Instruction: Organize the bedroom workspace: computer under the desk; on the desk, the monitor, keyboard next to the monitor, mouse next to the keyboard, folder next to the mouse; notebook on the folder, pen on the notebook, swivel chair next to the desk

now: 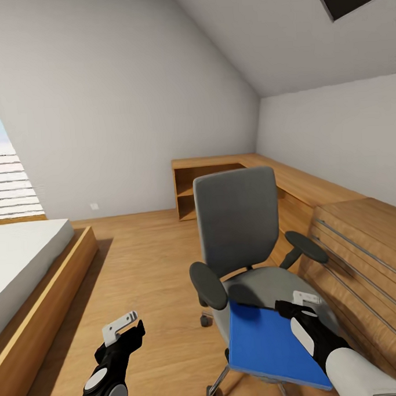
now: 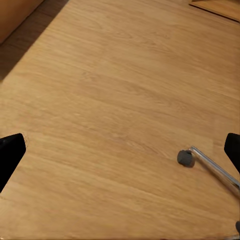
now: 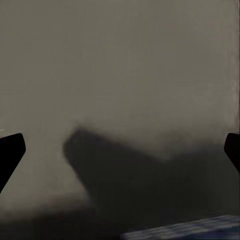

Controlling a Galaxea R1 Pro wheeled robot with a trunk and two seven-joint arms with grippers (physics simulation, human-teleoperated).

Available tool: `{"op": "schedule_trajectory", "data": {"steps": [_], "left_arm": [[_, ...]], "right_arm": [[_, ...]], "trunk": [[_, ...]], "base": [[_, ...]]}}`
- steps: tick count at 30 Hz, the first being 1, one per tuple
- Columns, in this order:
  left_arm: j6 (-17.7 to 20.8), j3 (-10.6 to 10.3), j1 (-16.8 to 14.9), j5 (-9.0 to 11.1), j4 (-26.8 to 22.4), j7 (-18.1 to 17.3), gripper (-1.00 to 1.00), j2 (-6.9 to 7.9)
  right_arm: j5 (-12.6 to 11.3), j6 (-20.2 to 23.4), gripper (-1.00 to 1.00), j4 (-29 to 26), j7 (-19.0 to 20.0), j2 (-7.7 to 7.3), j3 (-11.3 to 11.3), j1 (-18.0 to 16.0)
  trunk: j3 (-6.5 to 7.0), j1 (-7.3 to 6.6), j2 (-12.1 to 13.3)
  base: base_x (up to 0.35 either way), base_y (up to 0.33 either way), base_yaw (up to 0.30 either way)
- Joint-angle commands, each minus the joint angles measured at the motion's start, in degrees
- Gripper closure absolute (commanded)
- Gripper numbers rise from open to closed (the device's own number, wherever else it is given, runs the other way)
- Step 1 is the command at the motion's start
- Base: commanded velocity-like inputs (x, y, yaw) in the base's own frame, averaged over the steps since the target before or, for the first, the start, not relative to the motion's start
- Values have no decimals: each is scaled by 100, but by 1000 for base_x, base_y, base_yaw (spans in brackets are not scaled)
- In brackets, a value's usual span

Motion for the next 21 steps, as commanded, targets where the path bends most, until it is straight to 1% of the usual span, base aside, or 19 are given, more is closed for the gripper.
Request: {"op": "schedule_trajectory", "data": {"steps": [1, 4, 12, 21], "left_arm": [[20, -12, -5, 25, -8, 43, -100, 6], [20, -13, -5, 26, -8, 40, -100, 6], [20, -12, -5, 51, -8, 50, -100, 2], [20, -12, -5, 61, -8, 52, -100, 2]], "right_arm": [[-21, 36, -100, -14, -25, -1, 12, 0], [-21, 36, -100, -14, -25, -1, 12, 0], [-19, 36, -100, -14, -25, -1, 12, 0], [-21, 22, -100, -17, -25, -1, 12, 0]], "trunk": [[-6, -3, -3], [-6, -3, -3], [-6, -3, -3], [156, -201, 358]], "base": [[-198, 0, 0], [-99, 0, 0], [-10, 0, 0], [0, 0, 0]]}}
